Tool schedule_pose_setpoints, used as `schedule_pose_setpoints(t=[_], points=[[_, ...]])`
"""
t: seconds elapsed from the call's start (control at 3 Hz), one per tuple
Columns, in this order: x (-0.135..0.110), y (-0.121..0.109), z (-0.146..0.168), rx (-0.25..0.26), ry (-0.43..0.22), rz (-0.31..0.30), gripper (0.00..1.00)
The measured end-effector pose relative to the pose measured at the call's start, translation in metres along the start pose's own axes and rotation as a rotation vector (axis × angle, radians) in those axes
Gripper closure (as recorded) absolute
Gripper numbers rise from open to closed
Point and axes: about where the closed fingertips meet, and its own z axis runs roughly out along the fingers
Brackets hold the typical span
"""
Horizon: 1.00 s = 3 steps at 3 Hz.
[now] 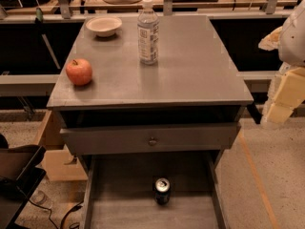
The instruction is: Pick pepsi can from middle drawer and place on counter
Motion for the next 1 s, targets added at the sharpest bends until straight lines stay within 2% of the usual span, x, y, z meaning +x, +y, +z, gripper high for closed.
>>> schedule_pose_setpoints(t=[0.33,0.67,1.0], points=[[0.000,0.000,0.000,0.000,0.000,0.000,0.00],[0.012,0.002,0.003,0.004,-0.054,0.000,0.00],[0.041,0.012,0.015,0.000,-0.162,-0.008,0.00]])
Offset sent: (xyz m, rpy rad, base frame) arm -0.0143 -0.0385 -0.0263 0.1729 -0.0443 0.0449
